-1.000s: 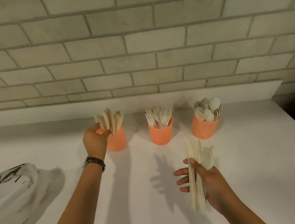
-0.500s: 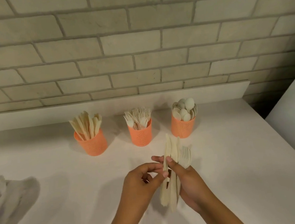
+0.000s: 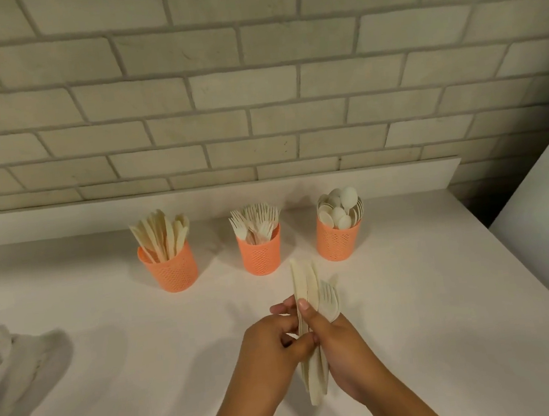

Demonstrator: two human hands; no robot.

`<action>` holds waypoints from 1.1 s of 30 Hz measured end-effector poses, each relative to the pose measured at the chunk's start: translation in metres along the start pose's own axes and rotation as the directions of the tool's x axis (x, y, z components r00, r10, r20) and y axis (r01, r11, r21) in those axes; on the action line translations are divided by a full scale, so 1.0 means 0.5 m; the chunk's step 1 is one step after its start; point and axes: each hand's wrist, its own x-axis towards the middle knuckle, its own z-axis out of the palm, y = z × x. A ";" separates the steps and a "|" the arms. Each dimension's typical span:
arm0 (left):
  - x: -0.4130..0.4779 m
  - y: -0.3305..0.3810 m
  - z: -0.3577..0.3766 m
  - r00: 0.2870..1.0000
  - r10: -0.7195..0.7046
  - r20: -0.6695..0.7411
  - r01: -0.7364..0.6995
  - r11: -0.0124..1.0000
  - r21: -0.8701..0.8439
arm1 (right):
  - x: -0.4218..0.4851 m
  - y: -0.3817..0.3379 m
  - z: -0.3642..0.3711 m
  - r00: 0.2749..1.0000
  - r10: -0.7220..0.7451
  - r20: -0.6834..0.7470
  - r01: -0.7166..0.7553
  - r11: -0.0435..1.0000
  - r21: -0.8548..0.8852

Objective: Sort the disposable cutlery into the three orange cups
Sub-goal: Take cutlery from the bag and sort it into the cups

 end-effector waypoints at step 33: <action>0.019 -0.012 0.000 0.999 -0.014 0.047 0.022 0.984 -0.174 | 0.005 -0.008 -0.015 0.988 0.067 0.137 -0.087 0.986 0.140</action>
